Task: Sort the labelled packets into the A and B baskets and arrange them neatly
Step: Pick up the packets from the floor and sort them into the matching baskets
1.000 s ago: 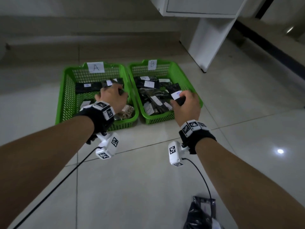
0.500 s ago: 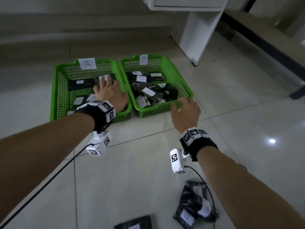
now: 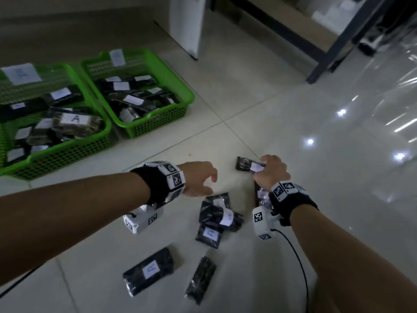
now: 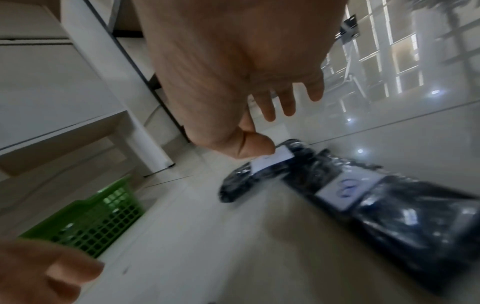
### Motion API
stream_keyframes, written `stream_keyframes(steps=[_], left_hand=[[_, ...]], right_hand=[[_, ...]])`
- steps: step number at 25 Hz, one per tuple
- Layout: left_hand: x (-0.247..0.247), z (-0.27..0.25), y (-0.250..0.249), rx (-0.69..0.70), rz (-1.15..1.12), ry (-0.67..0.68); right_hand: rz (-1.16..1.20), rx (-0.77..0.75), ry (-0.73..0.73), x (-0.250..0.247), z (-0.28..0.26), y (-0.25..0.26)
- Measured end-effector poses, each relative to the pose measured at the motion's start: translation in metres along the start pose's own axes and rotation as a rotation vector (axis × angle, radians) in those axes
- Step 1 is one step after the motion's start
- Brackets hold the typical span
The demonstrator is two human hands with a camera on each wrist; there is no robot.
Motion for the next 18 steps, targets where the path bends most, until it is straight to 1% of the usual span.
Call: stream_keyframes(steps=[2,3,6,9,11,13,16,18], left_hand=[[0.018,0.002,-0.017,0.02,0.006,0.091],[0.026,0.002,-0.024,0.029,0.001,0.13],[0.045,0.003,-0.036,0.06,0.038,0.219],[0.061,0.009,-0.042,0.077,0.172,0.254],[0.065,0.012,-0.04,0.052,0.196,0.26],[0.056,0.011,-0.035,-0.003,0.116,0.236],[0.025,0.006,-0.015,-0.097,-0.079,0.18],[0.005,0.006,0.01,-0.162,-0.333,0.151]], right_hand=[[0.101,-0.031,0.074,0.016,-0.008,-0.017],[0.117,-0.043,0.081,0.023,-0.01,-0.027],[0.123,-0.132,0.015,0.025,-0.018,-0.031],[0.117,-0.115,0.049,0.033,-0.023,-0.032],[0.133,-0.109,0.061,0.038,-0.024,-0.031],[0.126,-0.088,0.009,0.034,-0.022,-0.028],[0.138,-0.054,-0.177,0.015,-0.011,-0.019],[0.171,0.015,-0.266,0.005,-0.004,-0.014]])
Point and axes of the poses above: each hand's wrist, its own z-axis towards the middle knuckle, its own x-axis out of the palm, y = z × x, the point moved 10 cm from there along z, towards the middle knuckle, and after that the axes turned 14 degrees about -x, right-handed, at the moved point
